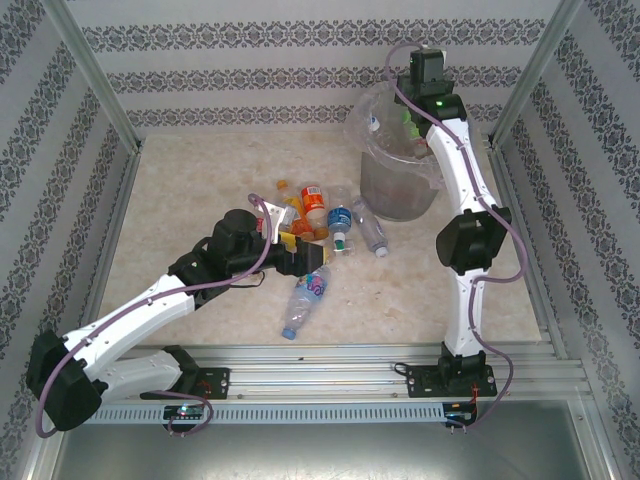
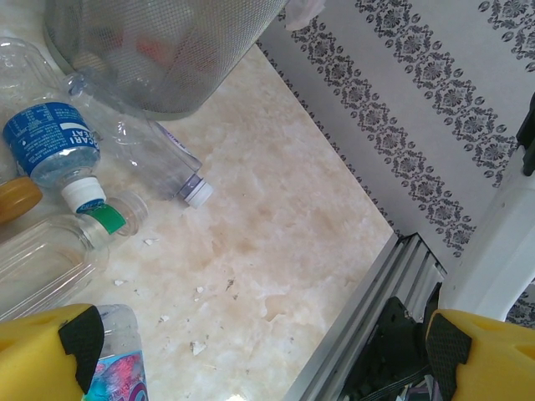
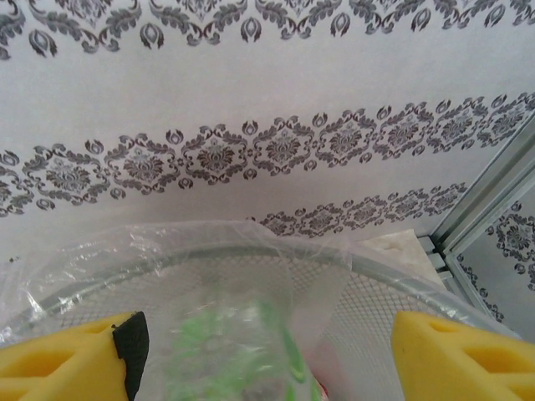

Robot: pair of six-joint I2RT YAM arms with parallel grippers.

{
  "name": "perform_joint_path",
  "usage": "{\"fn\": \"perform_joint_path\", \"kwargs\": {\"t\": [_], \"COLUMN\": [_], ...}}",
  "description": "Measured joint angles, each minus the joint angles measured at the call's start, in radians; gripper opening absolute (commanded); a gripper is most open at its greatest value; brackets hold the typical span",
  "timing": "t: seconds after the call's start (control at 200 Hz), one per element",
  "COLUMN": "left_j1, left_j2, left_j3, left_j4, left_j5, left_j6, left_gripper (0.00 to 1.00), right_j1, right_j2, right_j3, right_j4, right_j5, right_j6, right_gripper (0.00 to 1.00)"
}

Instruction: Put the plastic bottles in the bin

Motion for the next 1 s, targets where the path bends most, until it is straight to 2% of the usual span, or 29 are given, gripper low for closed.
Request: {"fn": "perform_joint_path", "kwargs": {"t": [0.175, 0.435, 0.774, 0.894, 0.999], "left_j1": [0.000, 0.000, 0.000, 0.000, 0.000], "left_j2": [-0.012, -0.034, -0.061, -0.062, -0.057], "left_j3": [-0.001, -0.001, 0.005, 0.027, 0.058], "left_j4": [0.000, -0.013, -0.161, -0.219, -0.281], "left_j5": [0.000, -0.016, -0.072, -0.101, -0.121], "left_j6": [0.000, 0.002, 0.072, 0.079, 0.079], "left_gripper": [1.00, 1.00, 1.00, 1.00, 1.00], "right_j1": [0.006, 0.015, 0.030, 0.063, 0.109], "right_j2": [-0.073, -0.266, -0.623, -0.741, -0.838], "right_j3": [-0.100, -0.261, -0.599, -0.710, -0.814], "right_j4": [0.018, 0.042, 0.045, 0.013, -0.028], "right_j5": [-0.027, -0.130, -0.268, -0.315, -0.343], "right_j6": [-0.007, -0.007, 0.012, 0.043, 0.065], "right_gripper": [0.77, 0.81, 0.88, 0.94, 0.95]}}
